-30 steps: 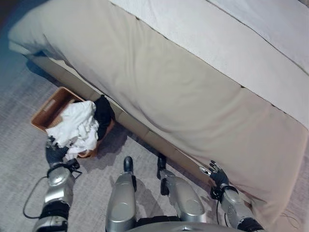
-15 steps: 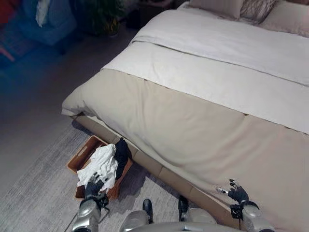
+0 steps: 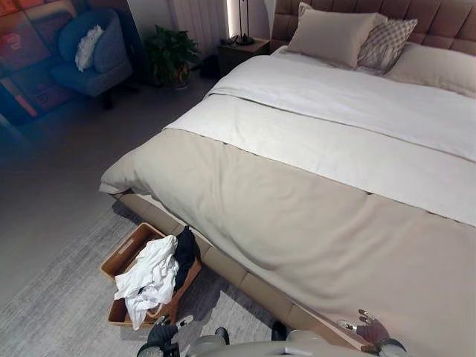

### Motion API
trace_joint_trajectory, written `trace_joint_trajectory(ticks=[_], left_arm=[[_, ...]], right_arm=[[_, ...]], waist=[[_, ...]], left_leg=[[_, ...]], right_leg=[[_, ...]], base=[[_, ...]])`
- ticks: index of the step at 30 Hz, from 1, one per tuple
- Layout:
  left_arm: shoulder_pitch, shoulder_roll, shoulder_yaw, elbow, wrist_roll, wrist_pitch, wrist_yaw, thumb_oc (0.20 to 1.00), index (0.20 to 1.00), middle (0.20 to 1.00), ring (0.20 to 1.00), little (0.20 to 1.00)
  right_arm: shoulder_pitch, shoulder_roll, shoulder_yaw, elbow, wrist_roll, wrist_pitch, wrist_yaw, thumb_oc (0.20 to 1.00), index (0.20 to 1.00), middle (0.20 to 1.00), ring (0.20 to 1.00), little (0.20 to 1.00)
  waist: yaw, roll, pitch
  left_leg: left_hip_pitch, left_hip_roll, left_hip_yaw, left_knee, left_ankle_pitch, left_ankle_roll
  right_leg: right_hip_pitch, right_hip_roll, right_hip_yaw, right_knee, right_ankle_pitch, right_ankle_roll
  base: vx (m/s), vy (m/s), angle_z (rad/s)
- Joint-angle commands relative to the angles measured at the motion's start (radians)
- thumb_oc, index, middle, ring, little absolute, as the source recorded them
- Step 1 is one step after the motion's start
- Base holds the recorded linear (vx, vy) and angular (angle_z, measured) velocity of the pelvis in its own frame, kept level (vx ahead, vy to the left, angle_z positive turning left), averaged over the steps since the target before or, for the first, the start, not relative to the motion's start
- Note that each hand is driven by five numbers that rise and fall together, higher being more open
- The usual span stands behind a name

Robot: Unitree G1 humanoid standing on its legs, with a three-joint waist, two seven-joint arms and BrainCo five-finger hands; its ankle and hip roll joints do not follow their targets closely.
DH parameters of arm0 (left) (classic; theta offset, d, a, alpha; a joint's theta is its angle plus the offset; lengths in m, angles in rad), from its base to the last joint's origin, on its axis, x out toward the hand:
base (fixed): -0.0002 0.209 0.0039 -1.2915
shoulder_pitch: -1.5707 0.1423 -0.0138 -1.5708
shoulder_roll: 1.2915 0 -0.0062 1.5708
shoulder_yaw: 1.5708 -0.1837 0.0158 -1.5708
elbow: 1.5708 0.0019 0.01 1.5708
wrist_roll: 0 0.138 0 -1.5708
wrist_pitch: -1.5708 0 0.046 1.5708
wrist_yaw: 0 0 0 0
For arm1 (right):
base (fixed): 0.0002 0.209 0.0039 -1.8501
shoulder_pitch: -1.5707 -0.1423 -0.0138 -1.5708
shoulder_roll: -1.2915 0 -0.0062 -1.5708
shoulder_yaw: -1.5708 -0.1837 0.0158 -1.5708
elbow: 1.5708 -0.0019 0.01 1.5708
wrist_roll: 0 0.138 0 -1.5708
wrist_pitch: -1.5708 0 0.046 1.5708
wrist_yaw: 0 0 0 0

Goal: Pick up clothes into the bucket

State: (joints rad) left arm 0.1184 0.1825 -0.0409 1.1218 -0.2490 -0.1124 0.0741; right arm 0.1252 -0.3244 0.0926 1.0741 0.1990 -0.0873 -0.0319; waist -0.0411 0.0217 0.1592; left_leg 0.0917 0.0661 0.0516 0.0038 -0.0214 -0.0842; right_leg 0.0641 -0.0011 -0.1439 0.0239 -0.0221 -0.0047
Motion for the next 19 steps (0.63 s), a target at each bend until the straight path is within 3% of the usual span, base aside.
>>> trace_joint_trajectory(ticks=[1, 19], left_arm=[[-0.021, 0.003, -0.012, 0.011, 0.025, -0.01, 0.02, 1.0, 1.0, 1.0, 1.0, 1.0], [-0.046, 0.015, -0.084, -0.031, 0.095, -0.01, 0.019, 1.0, 1.0, 1.0, 1.0, 1.0]], right_arm=[[-0.048, -0.016, 0.024, -0.002, 0.014, -0.008, -0.018, 1.0, 1.0, 1.0, 1.0, 1.0], [-0.079, 0.005, 0.115, 0.003, -0.091, 0.003, -0.023, 1.0, 1.0, 1.0, 1.0, 1.0]], waist=[[-0.016, -0.016, -0.008], [0.002, -0.03, -0.021]], left_leg=[[-0.037, 0.006, -0.019, 0.076, 0.043, -0.005], [-0.035, -0.023, -0.04, 0.045, 0.034, 0.015]], right_leg=[[0.068, -0.032, -0.024, -0.016, -0.051, 0.056], [0.06, -0.053, -0.034, -0.017, -0.032, 0.074]], base=[[0.0, 0.0, 0.0], [0.0, 0.011, 0.04]])
